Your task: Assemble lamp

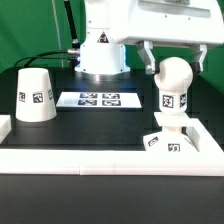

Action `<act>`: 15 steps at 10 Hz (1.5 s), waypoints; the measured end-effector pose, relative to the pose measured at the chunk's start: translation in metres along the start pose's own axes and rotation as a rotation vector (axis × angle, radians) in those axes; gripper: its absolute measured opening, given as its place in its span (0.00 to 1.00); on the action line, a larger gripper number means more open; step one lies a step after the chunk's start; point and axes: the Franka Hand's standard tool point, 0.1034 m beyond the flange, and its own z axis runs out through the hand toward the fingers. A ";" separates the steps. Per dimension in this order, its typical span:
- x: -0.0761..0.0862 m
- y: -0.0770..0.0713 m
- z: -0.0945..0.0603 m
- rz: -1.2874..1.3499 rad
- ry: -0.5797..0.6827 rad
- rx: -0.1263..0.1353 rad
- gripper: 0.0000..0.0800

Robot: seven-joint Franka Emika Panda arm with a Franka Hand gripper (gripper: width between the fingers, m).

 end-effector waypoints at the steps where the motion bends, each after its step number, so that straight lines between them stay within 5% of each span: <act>1: 0.003 -0.001 -0.001 0.000 -0.030 0.014 0.87; 4: -0.002 -0.012 0.000 0.026 -0.232 0.083 0.87; 6: 0.000 -0.011 0.003 0.021 -0.308 0.104 0.87; 13: -0.007 -0.003 0.007 0.025 -0.299 0.099 0.87; 15: -0.008 -0.005 0.008 0.026 -0.301 0.101 0.72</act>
Offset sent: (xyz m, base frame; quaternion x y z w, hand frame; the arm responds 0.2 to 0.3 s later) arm 0.0036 -0.0016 -0.0030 0.0012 -0.1929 -0.0053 0.9812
